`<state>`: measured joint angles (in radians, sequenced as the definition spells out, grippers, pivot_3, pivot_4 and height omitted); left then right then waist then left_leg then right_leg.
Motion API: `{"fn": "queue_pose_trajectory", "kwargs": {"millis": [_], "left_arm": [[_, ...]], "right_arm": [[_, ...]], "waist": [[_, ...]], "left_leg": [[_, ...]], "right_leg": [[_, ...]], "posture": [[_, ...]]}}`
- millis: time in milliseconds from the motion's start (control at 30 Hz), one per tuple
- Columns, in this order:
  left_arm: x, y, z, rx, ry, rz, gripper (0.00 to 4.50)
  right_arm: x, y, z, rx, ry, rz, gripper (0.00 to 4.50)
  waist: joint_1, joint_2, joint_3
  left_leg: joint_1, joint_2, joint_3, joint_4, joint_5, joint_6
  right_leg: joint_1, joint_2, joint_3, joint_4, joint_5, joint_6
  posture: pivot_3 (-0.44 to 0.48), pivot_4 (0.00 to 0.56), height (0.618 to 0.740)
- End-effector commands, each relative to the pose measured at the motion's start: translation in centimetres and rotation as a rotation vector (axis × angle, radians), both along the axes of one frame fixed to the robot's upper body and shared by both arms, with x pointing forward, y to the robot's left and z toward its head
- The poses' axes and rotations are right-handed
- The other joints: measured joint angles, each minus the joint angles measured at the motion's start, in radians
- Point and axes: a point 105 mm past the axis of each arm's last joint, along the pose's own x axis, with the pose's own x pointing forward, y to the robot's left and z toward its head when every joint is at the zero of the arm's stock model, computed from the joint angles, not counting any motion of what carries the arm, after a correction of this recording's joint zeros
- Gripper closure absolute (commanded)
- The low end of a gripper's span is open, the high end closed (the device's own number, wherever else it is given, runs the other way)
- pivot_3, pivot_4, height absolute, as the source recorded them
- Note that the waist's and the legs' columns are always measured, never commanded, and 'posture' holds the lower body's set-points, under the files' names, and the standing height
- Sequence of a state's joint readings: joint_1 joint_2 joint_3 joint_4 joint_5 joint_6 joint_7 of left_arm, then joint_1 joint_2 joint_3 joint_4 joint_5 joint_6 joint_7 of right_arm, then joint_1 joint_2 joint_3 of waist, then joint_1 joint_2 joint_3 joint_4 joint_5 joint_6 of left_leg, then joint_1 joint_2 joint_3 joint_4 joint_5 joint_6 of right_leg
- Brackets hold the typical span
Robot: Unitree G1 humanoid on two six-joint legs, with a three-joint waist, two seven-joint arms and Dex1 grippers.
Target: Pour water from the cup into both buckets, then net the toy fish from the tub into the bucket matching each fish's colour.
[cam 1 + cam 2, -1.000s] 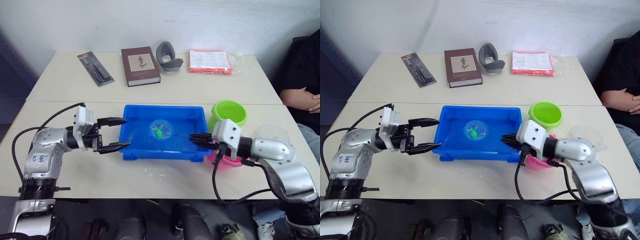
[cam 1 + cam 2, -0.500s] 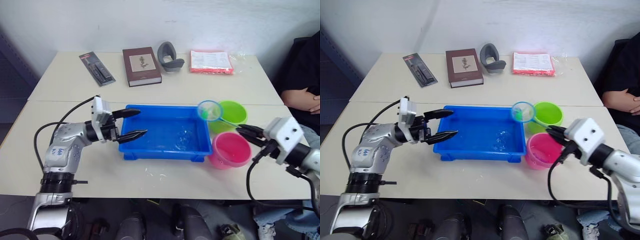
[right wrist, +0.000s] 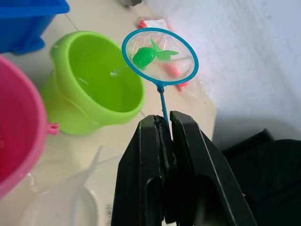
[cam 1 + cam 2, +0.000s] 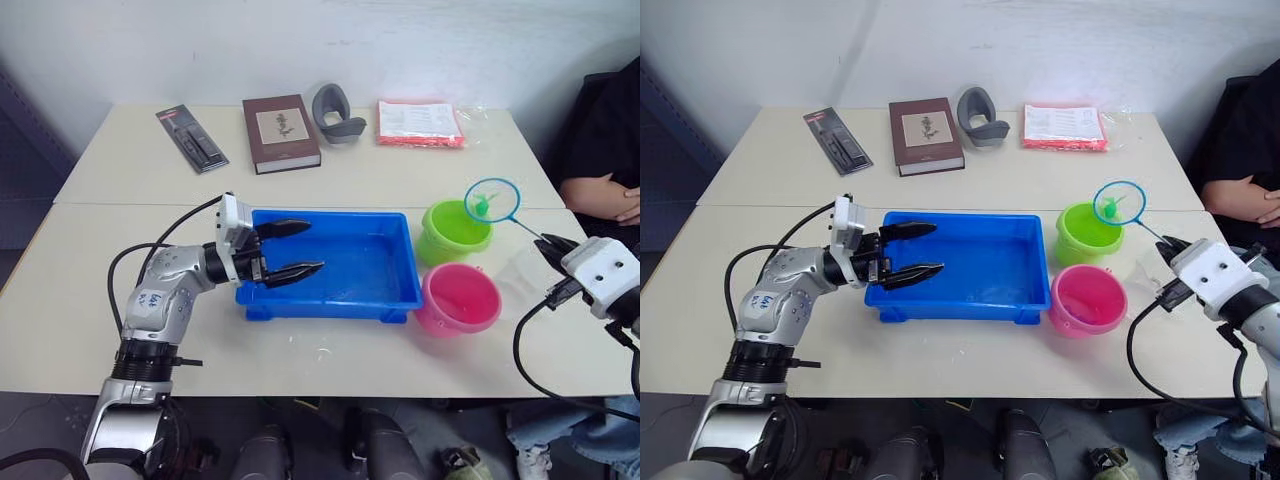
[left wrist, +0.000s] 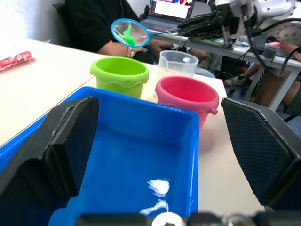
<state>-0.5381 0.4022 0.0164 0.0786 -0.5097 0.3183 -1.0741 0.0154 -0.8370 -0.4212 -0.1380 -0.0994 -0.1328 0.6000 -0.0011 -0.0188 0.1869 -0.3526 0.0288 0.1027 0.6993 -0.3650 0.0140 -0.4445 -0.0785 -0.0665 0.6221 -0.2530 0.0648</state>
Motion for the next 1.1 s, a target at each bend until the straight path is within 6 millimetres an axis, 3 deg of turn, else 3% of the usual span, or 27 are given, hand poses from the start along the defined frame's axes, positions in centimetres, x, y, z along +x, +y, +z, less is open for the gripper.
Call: {"fn": "queue_pose_trajectory", "kwargs": {"millis": [33, 267, 367, 500, 633, 700, 800, 867, 967, 1033, 1100], "left_arm": [[-0.6, -0.7, 1.6, -0.036, -0.060, -0.033, 0.01], [-0.3, -1.1, 1.9, -0.043, -0.084, -0.044, 0.01], [-0.2, -1.4, 2.1, -0.052, -0.103, -0.050, 0.01], [-0.2, -1.8, 2.2, -0.063, -0.132, -0.057, 0.01], [-0.2, -2.0, 2.0, -0.064, -0.144, -0.060, 0.01], [-0.3, -1.9, 1.9, -0.062, -0.143, -0.057, 0.01], [-0.3, -1.3, 1.7, -0.055, -0.142, -0.049, 0.01], [-0.3, -0.6, 1.9, -0.056, -0.145, -0.056, 0.01], [-0.8, 0.8, 2.5, -0.061, -0.154, -0.086, 0.01], [-1.4, 2.3, 2.6, -0.026, -0.167, -0.106, 0.01], [-1.9, 3.8, 2.7, -0.001, -0.170, -0.102, 0.01]], "right_arm": [[0.6, -0.4, 1.0, -0.243, -0.107, -0.029, 4.50], [1.1, 0.6, 1.2, -0.647, -0.215, 0.039, 4.50], [1.1, 0.4, 0.8, -0.695, -0.208, 0.056, 4.50], [0.5, 1.5, -0.2, -0.765, -0.211, 0.143, 4.50], [0.2, -0.7, 0.4, -0.754, -0.211, 0.057, 4.50], [0.1, -0.9, 0.8, -0.730, -0.227, 0.045, 4.50], [-0.1, 0.5, 1.8, -0.561, -0.269, 0.074, 4.50], [-0.3, 2.0, 2.4, -0.356, -0.262, 0.116, 4.50], [-0.9, 4.8, 2.5, -0.021, -0.162, 0.245, 4.50], [-2.0, 7.7, 2.3, 0.254, -0.030, 0.383, 4.50], [-3.4, 10.3, 1.6, 0.370, 0.116, 0.512, 4.50]], "waist": [[0.000, 0.000, 0.000], [0.000, 0.000, 0.000], [0.000, 0.000, 0.000], [0.000, 0.000, 0.000], [0.000, 0.000, 0.000], [0.000, 0.000, 0.000], [-0.002, 0.000, 0.000], [-0.005, 0.000, 0.000], [-0.004, 0.000, 0.000], [-0.003, 0.000, 0.000], [-0.003, 0.000, 0.000]], "left_leg": [[0.000, 0.000, 0.000, 0.000, 0.000, 0.000], [0.000, 0.000, 0.000, 0.000, 0.001, -0.002], [0.000, 0.000, 0.000, 0.000, 0.001, -0.002], [0.000, 0.000, 0.000, 0.000, 0.001, -0.002], [0.000, 0.000, 0.001, 0.000, 0.002, -0.003], [0.000, 0.000, 0.001, 0.000, 0.002, -0.003], [0.000, 0.001, 0.001, 0.000, 0.002, -0.003], [0.000, 0.001, 0.001, 0.000, 0.002, -0.003], [0.001, 0.002, 0.000, 0.000, 0.003, -0.004], [0.001, 0.003, -0.001, 0.000, 0.003, -0.004], [0.001, 0.003, -0.001, 0.000, 0.003, -0.004]], "right_leg": [[0.000, 0.000, 0.000, 0.000, 0.000, 0.000], [0.000, 0.000, 0.001, 0.000, 0.000, 0.000], [0.000, 0.000, 0.001, 0.000, 0.000, 0.000], [0.000, 0.000, 0.001, -0.001, 0.000, 0.000], [0.000, 0.001, 0.001, 0.000, 0.000, 0.000], [0.000, 0.001, 0.002, 0.000, 0.000, 0.000], [0.000, 0.001, 0.002, 0.000, 0.000, 0.000], [0.000, 0.002, 0.002, 0.000, 0.000, 0.000], [0.000, 0.003, 0.002, 0.000, 0.000, 0.000], [0.000, 0.003, 0.001, 0.001, 0.000, 0.000], [0.000, 0.001, 0.002, 0.001, 0.000, 0.000]], "posture": [[0.000, 0.150, 0.740], [0.000, 0.150, 0.740], [0.000, 0.150, 0.740], [0.000, 0.150, 0.740], [0.000, 0.150, 0.740], [0.000, 0.150, 0.740], [0.000, 0.150, 0.740], [0.000, 0.150, 0.740], [0.000, 0.150, 0.740], [0.000, 0.150, 0.740], [0.000, 0.150, 0.740]]}}
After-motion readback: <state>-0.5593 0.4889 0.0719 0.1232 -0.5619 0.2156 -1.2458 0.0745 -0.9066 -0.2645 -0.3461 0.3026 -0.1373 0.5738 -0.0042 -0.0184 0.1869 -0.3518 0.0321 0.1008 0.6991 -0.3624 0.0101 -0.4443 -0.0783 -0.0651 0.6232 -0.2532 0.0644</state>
